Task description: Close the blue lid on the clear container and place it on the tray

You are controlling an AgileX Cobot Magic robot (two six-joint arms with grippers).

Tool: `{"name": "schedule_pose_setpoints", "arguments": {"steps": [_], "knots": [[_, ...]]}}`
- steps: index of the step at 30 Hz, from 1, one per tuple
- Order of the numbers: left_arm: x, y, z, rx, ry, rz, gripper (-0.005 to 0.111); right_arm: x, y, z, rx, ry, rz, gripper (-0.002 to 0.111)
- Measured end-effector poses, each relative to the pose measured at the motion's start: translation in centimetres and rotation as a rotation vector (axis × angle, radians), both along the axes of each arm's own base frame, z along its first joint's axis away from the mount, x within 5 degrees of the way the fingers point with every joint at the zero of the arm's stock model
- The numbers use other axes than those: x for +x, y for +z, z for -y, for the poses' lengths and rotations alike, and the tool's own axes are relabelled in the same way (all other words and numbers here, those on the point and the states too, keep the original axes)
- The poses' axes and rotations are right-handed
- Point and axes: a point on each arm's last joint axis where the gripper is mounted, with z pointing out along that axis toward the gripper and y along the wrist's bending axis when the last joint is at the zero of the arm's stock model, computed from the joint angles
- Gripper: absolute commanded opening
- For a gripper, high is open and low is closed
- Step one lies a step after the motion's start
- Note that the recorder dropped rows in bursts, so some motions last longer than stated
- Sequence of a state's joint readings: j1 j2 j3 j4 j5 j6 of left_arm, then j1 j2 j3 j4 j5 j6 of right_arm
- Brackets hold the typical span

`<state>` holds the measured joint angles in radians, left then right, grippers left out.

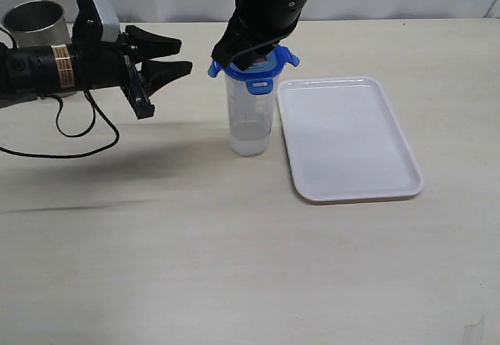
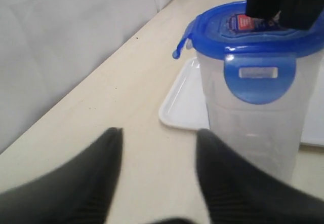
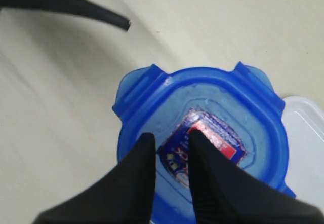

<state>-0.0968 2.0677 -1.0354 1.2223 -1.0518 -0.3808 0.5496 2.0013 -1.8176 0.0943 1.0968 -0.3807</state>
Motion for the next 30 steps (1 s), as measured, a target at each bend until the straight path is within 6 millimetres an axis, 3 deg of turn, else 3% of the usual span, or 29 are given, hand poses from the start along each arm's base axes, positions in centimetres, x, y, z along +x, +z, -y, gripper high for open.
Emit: {"name": "schedule_pose_setpoints", "arguments": {"steps": [1, 3, 11, 19, 30], "knots": [[0.0, 0.0, -0.1, 0.006, -0.007, 0.001, 0.096, 0.0, 0.0, 0.0, 0.0, 0.0, 0.0, 0.023], [-0.1, -0.3, -0.1, 0.03, -0.006, -0.016, 0.105, 0.0, 0.0, 0.0, 0.0, 0.0, 0.0, 0.023], [-1.1, -1.5, 2.6, 0.088, -0.091, -0.057, 0.105, 0.0, 0.0, 0.0, 0.0, 0.0, 0.0, 0.023], [-1.2, -6.3, 4.8, 0.03, -0.079, -0.082, 0.105, 0.0, 0.0, 0.0, 0.0, 0.0, 0.0, 0.023], [-0.2, -7.4, 8.4, -0.033, -0.14, -0.034, 0.105, 0.0, 0.0, 0.0, 0.0, 0.0, 0.0, 0.023]]}}
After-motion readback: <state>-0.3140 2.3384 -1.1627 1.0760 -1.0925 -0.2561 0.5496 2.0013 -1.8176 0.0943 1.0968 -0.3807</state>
